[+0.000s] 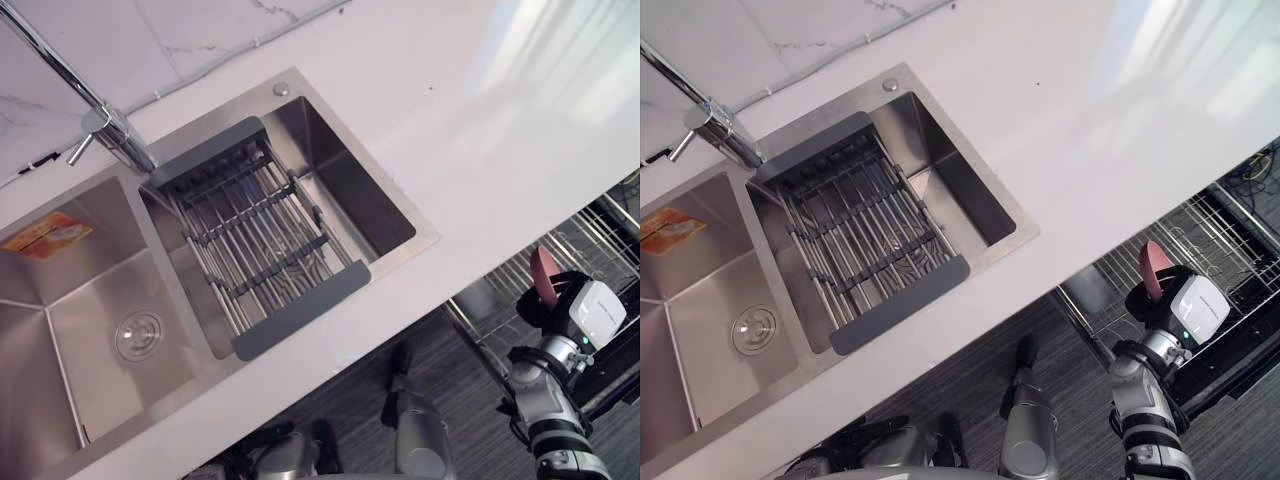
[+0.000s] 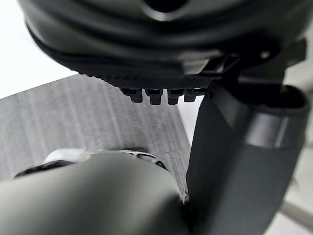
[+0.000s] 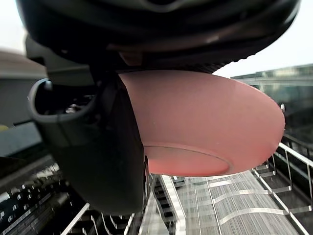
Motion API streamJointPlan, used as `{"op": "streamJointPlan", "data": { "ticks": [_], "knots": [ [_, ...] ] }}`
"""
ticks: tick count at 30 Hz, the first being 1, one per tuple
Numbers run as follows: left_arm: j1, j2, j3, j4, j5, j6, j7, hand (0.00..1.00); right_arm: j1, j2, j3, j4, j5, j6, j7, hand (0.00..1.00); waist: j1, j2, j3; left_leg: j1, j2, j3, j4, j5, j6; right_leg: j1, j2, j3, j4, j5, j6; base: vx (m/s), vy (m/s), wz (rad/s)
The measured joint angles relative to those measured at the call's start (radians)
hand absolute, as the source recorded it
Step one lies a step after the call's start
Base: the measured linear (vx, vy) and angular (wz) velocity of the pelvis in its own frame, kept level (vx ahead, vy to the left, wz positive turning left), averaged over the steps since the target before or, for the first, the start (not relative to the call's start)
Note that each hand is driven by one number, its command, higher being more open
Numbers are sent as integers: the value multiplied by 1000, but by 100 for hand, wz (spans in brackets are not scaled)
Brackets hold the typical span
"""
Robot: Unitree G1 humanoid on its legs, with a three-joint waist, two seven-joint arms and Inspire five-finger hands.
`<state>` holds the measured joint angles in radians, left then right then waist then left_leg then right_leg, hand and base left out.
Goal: Walk over to the sink, pick up the cup, carry it to the dishwasher, place the cup inside the dishwasher, then close the dishwasher door
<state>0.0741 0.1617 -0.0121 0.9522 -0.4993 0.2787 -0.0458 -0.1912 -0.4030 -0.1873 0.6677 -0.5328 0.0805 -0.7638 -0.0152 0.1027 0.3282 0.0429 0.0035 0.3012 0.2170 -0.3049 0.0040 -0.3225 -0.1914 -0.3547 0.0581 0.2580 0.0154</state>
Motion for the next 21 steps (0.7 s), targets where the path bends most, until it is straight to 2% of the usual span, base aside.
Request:
{"op": "streamJointPlan", "data": {
  "ticks": [1, 5, 6, 9, 13, 16, 18, 21],
  "knots": [
    [-3, -4, 28, 0, -34, 48, -23, 100, -14, -8, 1, 15, 0, 13, 10, 0, 1, 5, 3, -8, -1, -4, -2, 4, 0, -9, -3, -4, 5, -2, -2, 7, -2, 12],
    [-23, -9, 63, 0, -31, 103, -83, 100, -63, -52, 2, 78, 3, 56, 40, 0, 2, 20, 22, -18, -1, -12, -15, 21, -7, -25, -8, -11, 17, -8, -10, 24, -17, 8],
    [-29, -10, 67, 0, -25, 120, -101, 100, -76, -70, 3, 99, 4, 67, 46, 100, 0, 26, 25, -18, -1, -12, -22, 26, -9, -30, -8, -11, 22, -11, -14, 40, -16, 1],
    [-36, -22, 87, -3, 10, 137, -152, 100, -93, -113, 6, 131, 40, 93, 50, 100, -4, 42, 33, -18, 0, -12, -29, 33, -14, -40, -11, -11, 37, -26, -17, 28, -10, 1],
    [-42, -27, 96, -4, 61, 138, -180, 100, -122, -145, 3, 153, 82, 115, 49, 100, -26, 62, 47, -29, 3, -21, -36, 43, -22, -48, -19, -29, 42, -48, -20, 35, -9, 9],
    [-55, -30, 97, -5, 116, 138, -182, 100, -127, -146, -1, 154, 130, 114, 49, 100, -27, 72, 51, -33, 10, -22, -36, 46, -27, -48, -16, -37, 37, -49, -23, 47, -20, 6],
    [-60, -32, 100, -8, 153, 138, -182, 100, -131, -141, -3, 154, 160, 97, 49, 100, -27, 75, 51, -34, 13, -21, -36, 48, -29, -45, -14, -43, 28, -49, -23, 61, -7, 0],
    [-64, -34, 106, -11, 194, 138, -183, 100, -127, -119, -6, 130, 205, 13, 51, 100, -29, 76, 50, -31, 21, -14, -36, 48, -30, -32, -8, -60, 8, -49, -23, 78, 5, -6]
  ]
}}
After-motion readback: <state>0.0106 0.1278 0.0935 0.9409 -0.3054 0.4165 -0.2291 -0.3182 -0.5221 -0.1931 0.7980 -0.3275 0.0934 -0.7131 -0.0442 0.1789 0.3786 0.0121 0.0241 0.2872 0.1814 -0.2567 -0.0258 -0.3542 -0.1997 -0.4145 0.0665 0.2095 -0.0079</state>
